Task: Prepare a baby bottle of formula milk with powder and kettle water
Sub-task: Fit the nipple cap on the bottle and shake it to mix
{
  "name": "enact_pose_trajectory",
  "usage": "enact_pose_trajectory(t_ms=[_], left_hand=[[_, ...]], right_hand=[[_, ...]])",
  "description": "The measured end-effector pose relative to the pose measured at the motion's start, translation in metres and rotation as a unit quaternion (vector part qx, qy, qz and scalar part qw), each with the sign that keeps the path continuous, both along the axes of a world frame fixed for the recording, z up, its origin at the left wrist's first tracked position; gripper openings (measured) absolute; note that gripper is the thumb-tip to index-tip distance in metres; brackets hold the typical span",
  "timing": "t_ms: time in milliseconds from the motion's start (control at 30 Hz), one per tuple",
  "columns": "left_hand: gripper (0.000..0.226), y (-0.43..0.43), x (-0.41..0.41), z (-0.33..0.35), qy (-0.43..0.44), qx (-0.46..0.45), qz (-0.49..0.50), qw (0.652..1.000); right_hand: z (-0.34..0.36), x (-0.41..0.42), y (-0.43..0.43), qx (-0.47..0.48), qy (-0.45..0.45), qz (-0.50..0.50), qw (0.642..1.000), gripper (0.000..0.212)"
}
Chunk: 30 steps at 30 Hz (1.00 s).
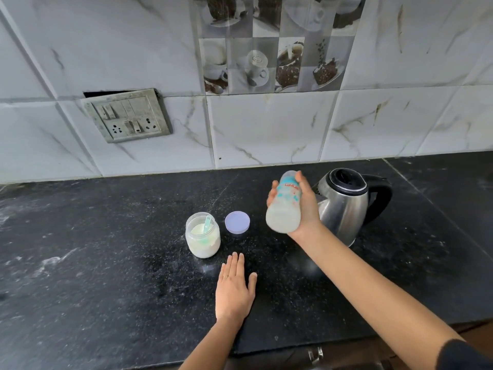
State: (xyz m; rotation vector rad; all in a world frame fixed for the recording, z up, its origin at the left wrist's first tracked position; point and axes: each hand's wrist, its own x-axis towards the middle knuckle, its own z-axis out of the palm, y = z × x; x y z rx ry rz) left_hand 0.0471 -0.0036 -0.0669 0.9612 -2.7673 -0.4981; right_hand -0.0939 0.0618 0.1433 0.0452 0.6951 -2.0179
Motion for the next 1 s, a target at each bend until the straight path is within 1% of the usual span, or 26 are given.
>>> enact_pose_trajectory(t_ms=[100, 167, 200, 233, 300, 333, 433, 467, 500, 600, 633, 667, 733, 800, 833, 933, 967, 1000], left_hand=[[0.082, 0.000, 0.000, 0.000, 0.002, 0.005, 0.000, 1.000], [0.081, 0.000, 0.001, 0.001, 0.003, 0.002, 0.000, 1.000], [0.081, 0.000, 0.001, 0.001, 0.004, 0.003, -0.001, 1.000], [0.081, 0.000, 0.001, 0.001, 0.004, 0.003, -0.001, 1.000], [0.081, 0.000, 0.001, 0.001, 0.001, 0.000, -0.002, 1.000], [0.081, 0.000, 0.001, 0.002, 0.001, -0.001, -0.002, 1.000], [0.081, 0.000, 0.000, 0.002, 0.004, 0.004, -0.001, 1.000], [0.081, 0.000, 0.000, 0.001, 0.006, 0.006, 0.000, 1.000], [0.081, 0.001, 0.001, 0.001, 0.008, 0.005, -0.001, 1.000], [0.081, 0.001, 0.001, 0.001, 0.004, 0.002, -0.005, 1.000], [0.081, 0.001, 0.001, 0.001, 0.003, 0.000, -0.005, 1.000], [0.082, 0.001, 0.001, 0.001, 0.004, 0.001, -0.004, 1.000], [0.081, 0.000, 0.000, 0.002, 0.013, 0.010, 0.000, 1.000], [0.079, 0.001, 0.000, 0.001, 0.018, 0.014, 0.001, 1.000], [0.079, 0.000, 0.000, 0.001, 0.018, 0.013, 0.001, 1.000], [0.082, 0.000, 0.000, 0.002, 0.008, 0.006, -0.005, 1.000], [0.083, 0.000, 0.001, 0.003, 0.009, 0.005, -0.004, 1.000], [0.083, 0.000, 0.002, 0.004, 0.010, 0.006, -0.004, 1.000]], right_hand=[[-0.010, 0.019, 0.002, 0.017, 0.084, 0.072, 0.994, 0.037], [-0.008, 0.023, 0.002, 0.015, 0.123, 0.081, 0.989, 0.041], [-0.004, 0.018, -0.001, 0.007, 0.110, 0.066, 0.992, 0.046], [0.000, 0.011, -0.004, 0.002, 0.075, 0.043, 0.996, 0.047], [0.006, 0.000, -0.003, 0.001, 0.013, -0.005, 1.000, 0.038], [0.005, 0.000, -0.001, 0.004, 0.013, -0.005, 1.000, 0.035], [-0.006, 0.017, 0.008, 0.001, 0.094, 0.065, 0.993, 0.036], [-0.007, 0.018, 0.009, 0.000, 0.110, 0.072, 0.991, 0.036], [-0.004, 0.016, 0.007, -0.001, 0.103, 0.066, 0.993, 0.035], [0.005, 0.001, -0.006, -0.004, -0.006, -0.026, 1.000, 0.038], [0.007, 0.000, -0.009, -0.010, -0.025, -0.035, 0.999, 0.038], [0.007, 0.005, -0.010, -0.016, -0.018, -0.017, 1.000, 0.037], [0.004, 0.023, -0.010, -0.022, 0.030, 0.056, 0.998, 0.034], [0.005, 0.034, -0.009, -0.018, 0.063, 0.092, 0.994, 0.035], [0.007, 0.032, -0.012, -0.019, 0.060, 0.090, 0.994, 0.036], [0.008, 0.012, -0.019, -0.038, -0.006, 0.036, 0.999, 0.036], [0.006, 0.010, -0.018, -0.044, -0.010, 0.037, 0.998, 0.039], [0.001, 0.011, -0.016, -0.048, 0.008, 0.056, 0.997, 0.042]])
